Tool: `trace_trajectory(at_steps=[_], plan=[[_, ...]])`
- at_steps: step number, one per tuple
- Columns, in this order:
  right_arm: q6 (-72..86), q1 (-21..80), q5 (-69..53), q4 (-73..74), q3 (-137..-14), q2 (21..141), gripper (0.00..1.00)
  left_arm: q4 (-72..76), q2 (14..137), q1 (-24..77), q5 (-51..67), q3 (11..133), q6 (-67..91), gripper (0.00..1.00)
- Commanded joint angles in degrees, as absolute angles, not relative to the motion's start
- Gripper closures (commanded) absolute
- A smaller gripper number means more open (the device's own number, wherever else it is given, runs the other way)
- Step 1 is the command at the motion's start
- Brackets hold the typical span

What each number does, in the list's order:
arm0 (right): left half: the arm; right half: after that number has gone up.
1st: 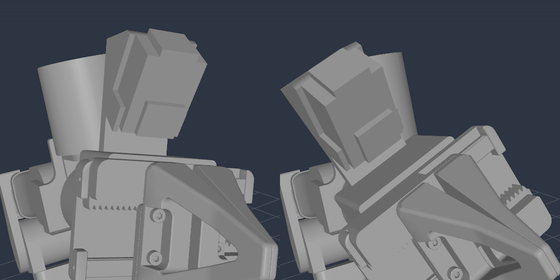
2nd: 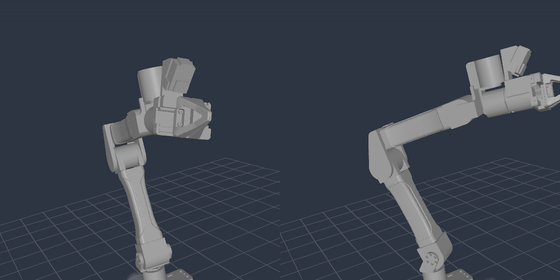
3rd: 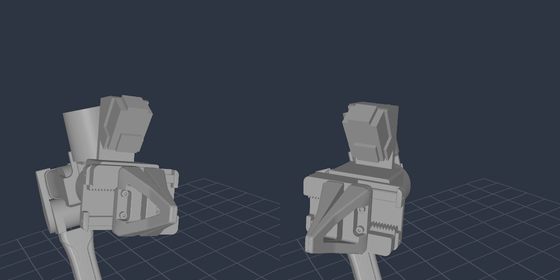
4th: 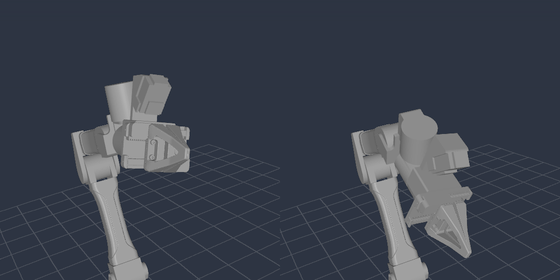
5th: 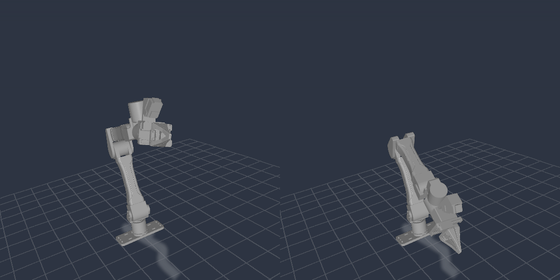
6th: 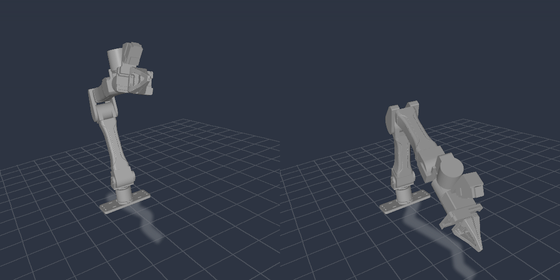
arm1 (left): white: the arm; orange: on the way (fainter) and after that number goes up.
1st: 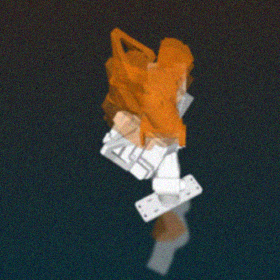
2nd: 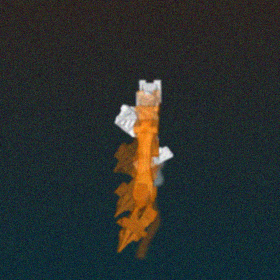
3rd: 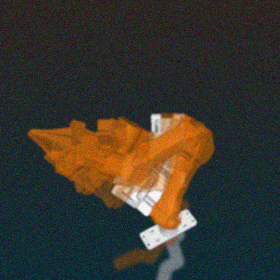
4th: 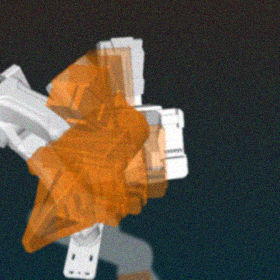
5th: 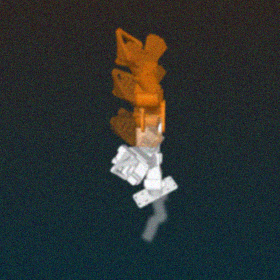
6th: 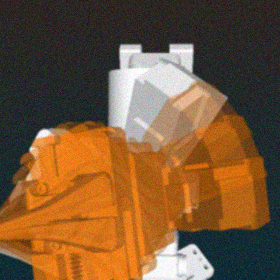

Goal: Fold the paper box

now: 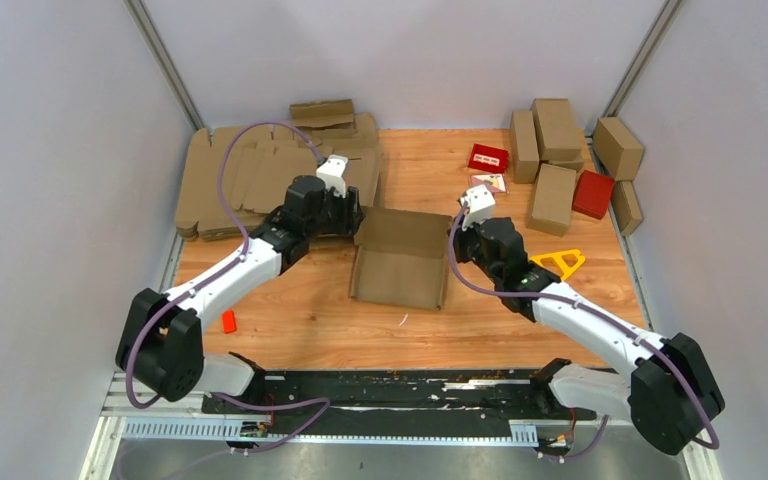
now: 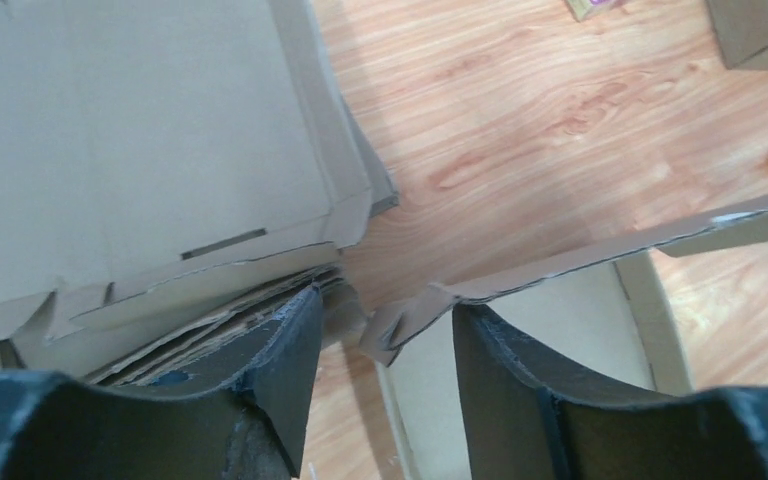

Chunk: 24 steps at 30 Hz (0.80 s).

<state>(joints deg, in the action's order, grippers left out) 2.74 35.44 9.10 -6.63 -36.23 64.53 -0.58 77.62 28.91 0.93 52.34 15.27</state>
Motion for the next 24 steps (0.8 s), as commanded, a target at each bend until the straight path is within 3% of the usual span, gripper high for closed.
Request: trace_trajectory(at_steps=[1,8,16,22,24], plan=[[2.22,35.10,7.61,-8.25,-39.77,65.39,1.00,0.26,78.31,29.18,6.53,55.35,12.64,0.49],[2.79,35.11,7.86,-6.56,-42.38,67.19,1.00,-2.06,79.46,29.14,8.67,55.32,15.31,0.59],[2.68,35.15,9.35,-5.36,-43.60,68.01,1.00,-9.51,80.46,29.18,3.33,57.65,15.03,0.57],[3.31,35.14,9.14,-5.01,-44.10,68.49,1.00,-10.12,80.84,29.22,2.64,58.14,15.92,0.88],[5.52,35.19,10.16,-4.09,-45.04,69.03,1.00,-9.53,81.22,29.67,2.99,58.59,17.44,0.91]])
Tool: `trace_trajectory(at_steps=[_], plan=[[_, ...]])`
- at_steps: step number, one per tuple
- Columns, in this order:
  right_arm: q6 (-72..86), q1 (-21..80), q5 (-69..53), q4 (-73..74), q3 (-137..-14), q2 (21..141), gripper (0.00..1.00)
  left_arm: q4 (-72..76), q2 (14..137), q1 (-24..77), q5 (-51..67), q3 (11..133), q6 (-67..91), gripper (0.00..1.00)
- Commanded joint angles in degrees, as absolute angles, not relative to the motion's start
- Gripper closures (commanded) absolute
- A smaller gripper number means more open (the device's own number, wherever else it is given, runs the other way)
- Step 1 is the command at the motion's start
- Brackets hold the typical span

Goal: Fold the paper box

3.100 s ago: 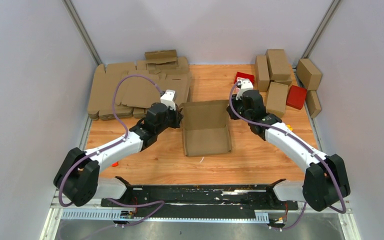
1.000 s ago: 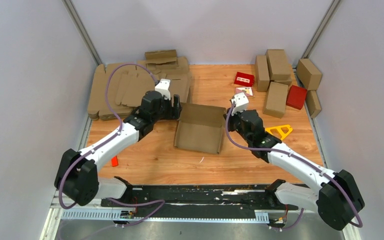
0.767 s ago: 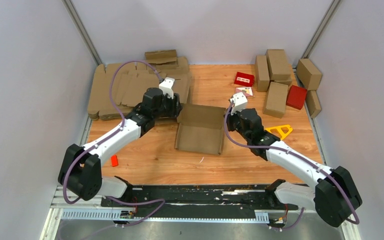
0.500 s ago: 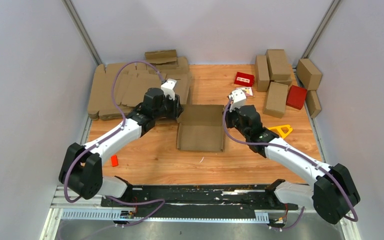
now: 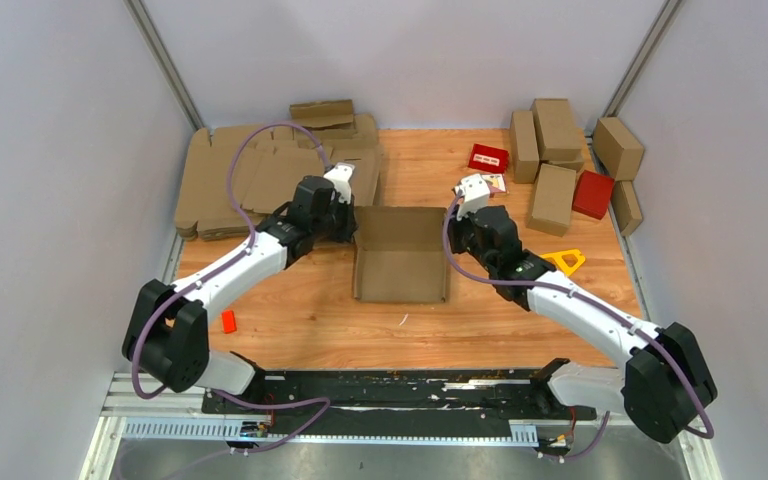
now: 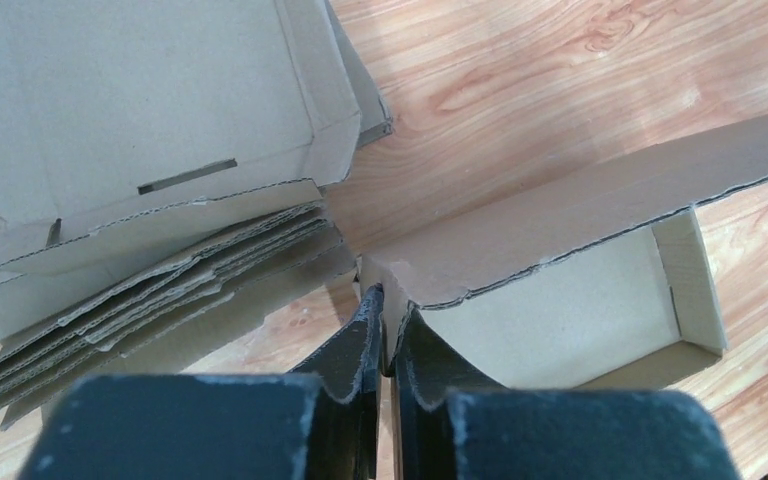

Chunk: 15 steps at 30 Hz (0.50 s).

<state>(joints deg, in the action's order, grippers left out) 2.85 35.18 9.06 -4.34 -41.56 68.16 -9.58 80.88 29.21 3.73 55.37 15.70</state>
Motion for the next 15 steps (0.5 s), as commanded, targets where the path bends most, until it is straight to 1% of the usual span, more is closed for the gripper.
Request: trace_trajectory(at_steps=[1,6,10,15], plan=[[6.67,35.23,10.61,-3.57,-45.61,69.42,1.00,-9.07,81.48,30.08,2.95,58.68,17.93,0.92],[11.26,36.79,16.13,-2.28,-48.48,71.57,1.00,-6.49,81.14,32.55,-1.29,58.81,20.85,1.00],[14.97,38.40,22.75,-4.30,-48.80,70.87,1.00,-2.29,77.78,33.59,-4.98,56.29,22.21,1.00],[13.89,40.80,27.37,-13.01,-43.65,69.71,1.00,7.95,71.71,34.99,-6.29,47.44,25.89,1.00]])
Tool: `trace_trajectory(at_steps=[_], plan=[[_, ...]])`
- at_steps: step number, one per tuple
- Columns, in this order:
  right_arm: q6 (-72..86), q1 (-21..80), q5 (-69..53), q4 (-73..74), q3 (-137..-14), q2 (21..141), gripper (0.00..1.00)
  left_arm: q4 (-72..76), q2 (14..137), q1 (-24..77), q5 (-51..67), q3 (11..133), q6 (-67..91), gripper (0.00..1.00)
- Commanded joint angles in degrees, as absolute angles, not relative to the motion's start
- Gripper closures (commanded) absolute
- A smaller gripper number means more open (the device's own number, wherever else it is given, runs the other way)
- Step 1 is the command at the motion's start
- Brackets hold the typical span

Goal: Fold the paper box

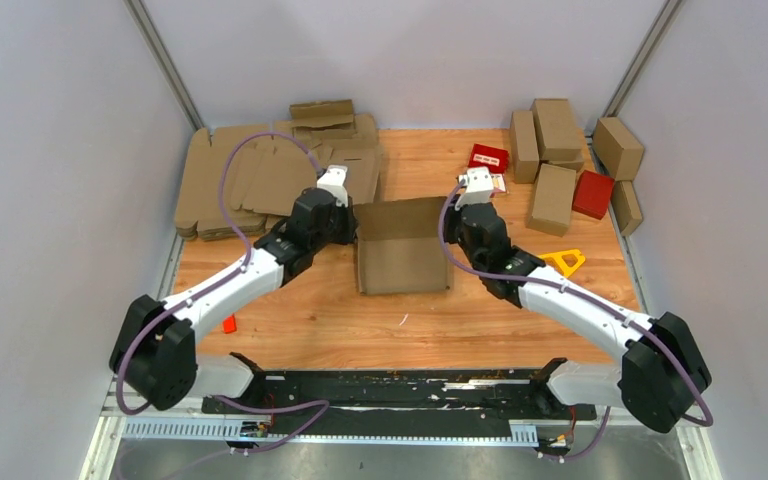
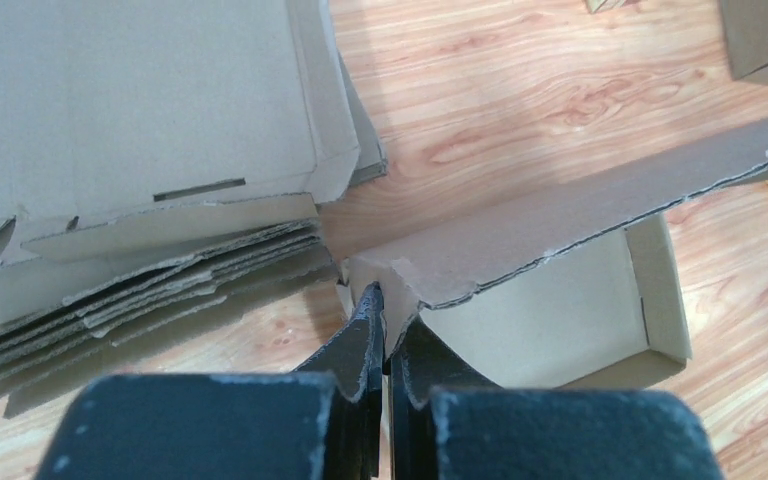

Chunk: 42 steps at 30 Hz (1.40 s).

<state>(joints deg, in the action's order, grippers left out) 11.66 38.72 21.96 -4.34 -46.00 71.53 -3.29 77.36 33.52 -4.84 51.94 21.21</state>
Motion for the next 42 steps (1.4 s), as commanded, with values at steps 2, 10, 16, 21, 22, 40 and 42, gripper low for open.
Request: trace_trajectory(at_steps=[2,10,16,21,22,40,42], plan=[[13.73,41.44,28.56,-14.93,-41.08,69.06,1.00,11.36,70.13,35.93,-6.98,43.29,27.00,1.00],[13.32,44.58,33.47,-22.90,-27.54,61.94,1.00,21.68,66.33,43.81,-13.18,32.20,28.52,1.00],[15.20,46.25,34.68,-20.23,-22.40,55.92,0.99,24.08,64.33,50.10,-18.27,28.40,31.15,1.00],[18.23,47.42,33.93,-13.62,-21.90,53.29,0.96,21.89,64.67,54.35,-22.20,28.81,32.07,1.00],[19.14,47.57,33.77,-11.73,-21.95,52.92,0.96,21.28,64.50,54.85,-22.57,28.64,32.30,1.00],[28.13,47.66,26.85,17.02,-22.88,36.67,0.50,16.37,61.81,60.78,-25.28,26.81,32.40,1.00],[26.92,47.72,25.61,19.23,-23.94,34.45,0.36,15.18,61.56,60.94,-25.54,27.33,31.08,1.00]])
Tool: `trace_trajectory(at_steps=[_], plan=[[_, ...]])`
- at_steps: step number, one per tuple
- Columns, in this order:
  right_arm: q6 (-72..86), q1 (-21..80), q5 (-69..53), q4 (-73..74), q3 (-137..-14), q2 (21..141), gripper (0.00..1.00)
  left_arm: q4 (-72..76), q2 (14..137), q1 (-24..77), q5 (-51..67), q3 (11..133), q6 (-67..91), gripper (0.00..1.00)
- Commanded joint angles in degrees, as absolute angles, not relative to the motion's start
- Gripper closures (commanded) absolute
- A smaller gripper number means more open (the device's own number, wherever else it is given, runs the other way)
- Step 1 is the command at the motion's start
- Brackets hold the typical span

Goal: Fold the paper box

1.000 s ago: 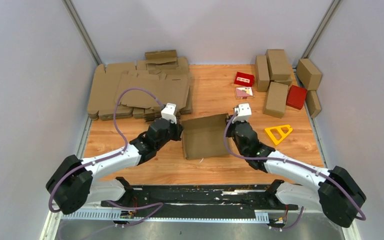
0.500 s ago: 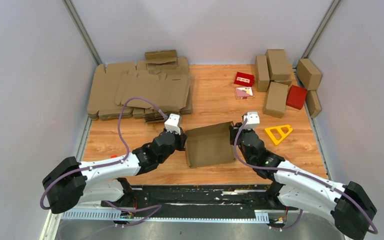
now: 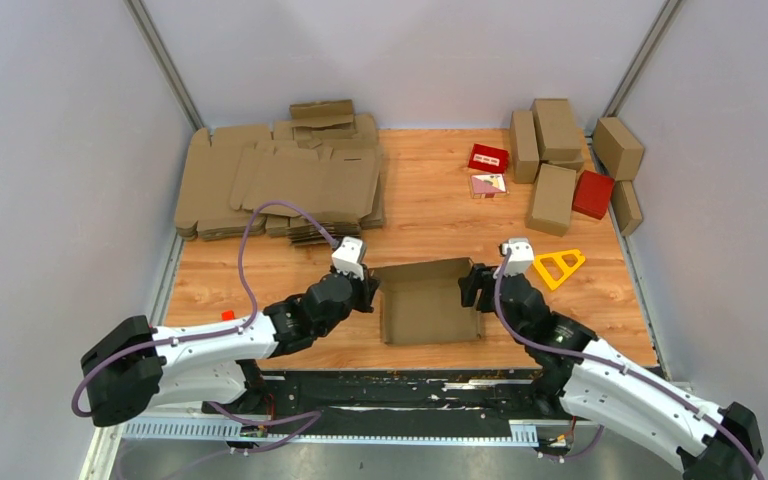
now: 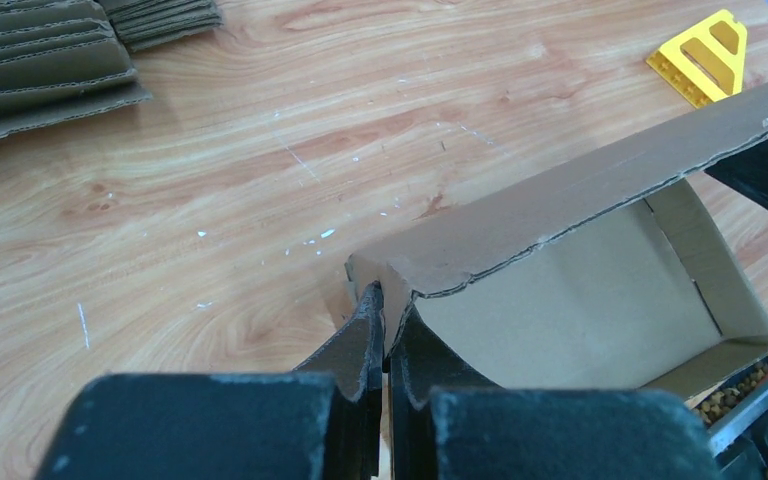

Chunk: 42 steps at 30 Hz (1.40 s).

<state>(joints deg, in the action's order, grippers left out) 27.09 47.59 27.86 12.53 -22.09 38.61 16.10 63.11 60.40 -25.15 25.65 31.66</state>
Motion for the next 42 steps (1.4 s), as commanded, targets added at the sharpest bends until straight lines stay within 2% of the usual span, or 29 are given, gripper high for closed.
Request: trace_trajectory(at_steps=[1,4,7,15,22,24,28,31,35,42], plan=[[25.71,47.71,24.94,19.44,-24.25,33.41,0.29,14.55,61.65,61.08,-25.69,27.78,30.25,1.00],[23.48,47.72,23.52,20.59,-25.50,31.17,0.08,12.54,61.56,61.32,-26.28,29.16,28.55,1.00],[21.38,47.73,19.25,22.58,-28.54,31.12,0.00,11.22,61.69,61.49,-26.70,30.31,27.66,1.00],[21.97,47.72,14.26,33.73,-40.59,32.92,0.00,9.55,64.20,62.66,-28.51,32.82,26.40,1.00],[28.88,45.74,22.64,42.71,-51.72,42.93,0.00,9.44,66.66,64.89,-31.33,34.08,25.74,1.00],[31.05,41.35,18.43,42.30,-52.78,46.27,0.00,9.34,67.47,65.63,-32.37,34.51,25.39,1.00],[35.85,25.67,-2.29,36.29,-50.64,49.33,0.00,9.24,69.00,67.15,-34.05,35.34,24.83,1.00],[38.21,18.48,-10.16,35.36,-50.06,52.48,0.00,9.53,69.85,67.87,-34.59,35.60,24.62,1.00],[40.19,16.79,-15.61,37.90,-50.10,57.62,0.01,9.58,71.10,68.61,-35.05,36.18,24.38,1.00],[41.84,16.71,-14.08,45.06,-48.71,60.33,0.06,10.46,72.28,69.60,-35.10,36.13,25.02,1.00]])
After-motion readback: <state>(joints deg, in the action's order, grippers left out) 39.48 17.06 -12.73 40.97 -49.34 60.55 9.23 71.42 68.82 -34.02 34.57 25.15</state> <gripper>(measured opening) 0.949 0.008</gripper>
